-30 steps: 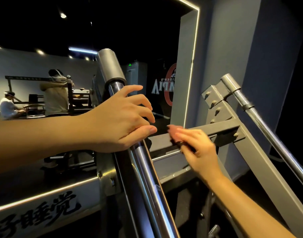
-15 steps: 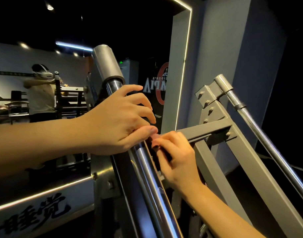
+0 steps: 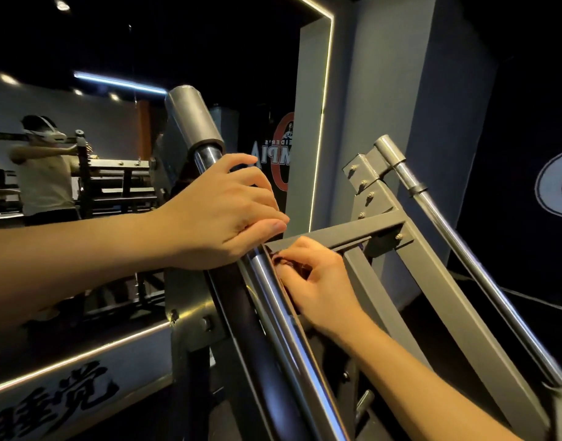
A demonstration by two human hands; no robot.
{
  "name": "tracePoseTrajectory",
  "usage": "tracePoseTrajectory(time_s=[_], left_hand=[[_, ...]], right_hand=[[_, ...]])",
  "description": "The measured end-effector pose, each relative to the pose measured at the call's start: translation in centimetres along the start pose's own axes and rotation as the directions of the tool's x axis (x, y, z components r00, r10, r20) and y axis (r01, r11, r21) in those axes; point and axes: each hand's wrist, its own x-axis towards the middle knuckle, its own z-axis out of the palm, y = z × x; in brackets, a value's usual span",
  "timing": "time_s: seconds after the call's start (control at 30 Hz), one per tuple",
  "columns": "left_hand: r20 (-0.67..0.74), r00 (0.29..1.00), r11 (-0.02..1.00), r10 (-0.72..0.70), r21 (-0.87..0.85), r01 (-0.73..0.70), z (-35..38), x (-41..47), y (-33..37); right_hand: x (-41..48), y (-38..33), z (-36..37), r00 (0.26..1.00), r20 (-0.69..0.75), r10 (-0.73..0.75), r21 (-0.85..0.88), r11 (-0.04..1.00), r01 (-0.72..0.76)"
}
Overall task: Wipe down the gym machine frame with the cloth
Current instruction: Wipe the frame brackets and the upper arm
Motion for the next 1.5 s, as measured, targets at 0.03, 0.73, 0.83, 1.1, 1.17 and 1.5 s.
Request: tracePoseTrajectory(time_s=[0.03,0.73,0.83,1.1,1.17,1.5], left_hand=[[-0.023,1.000,0.999,-0.012,-0.033,0.011,0.1,-0.1,0.1],[0.032,0.994,0.347,0.102,-0.938,-0.005,-3.8,-2.7,7.5],[0.010,0.999,0.281,0.039,-0.960,-0.002,-3.7,-4.6,9.6],[0.055,0.993,0.378,0.106,-0.926,0.011,-3.3,-9.2,13.6],[0.106,0.988,0.397,0.109,-0.916,0.054,-2.7,-10.4,14.5],[0.318,0.931,0.337,0.181,-0.909,0.245,3.4,-17.6,20.9]], right_hand=[[0.1,0.1,-1.0,0.996,-0.071,0.046,0.018,0.999,-0.045],[-12.2,-19.7,-5.8,0.775,-0.468,0.424,0.158,0.903,-0.399],[-15.0,-21.4,-4.8,0.748,-0.479,0.461,0.168,0.884,-0.437],[-21.0,-23.7,-0.7,0.580,-0.594,0.557,0.071,0.755,-0.652],[-22.6,-23.8,0.5,0.598,-0.550,0.583,0.070,0.746,-0.662],[-33.0,-20.9,8.4,0.546,-0.476,0.689,0.033,0.634,-0.773]])
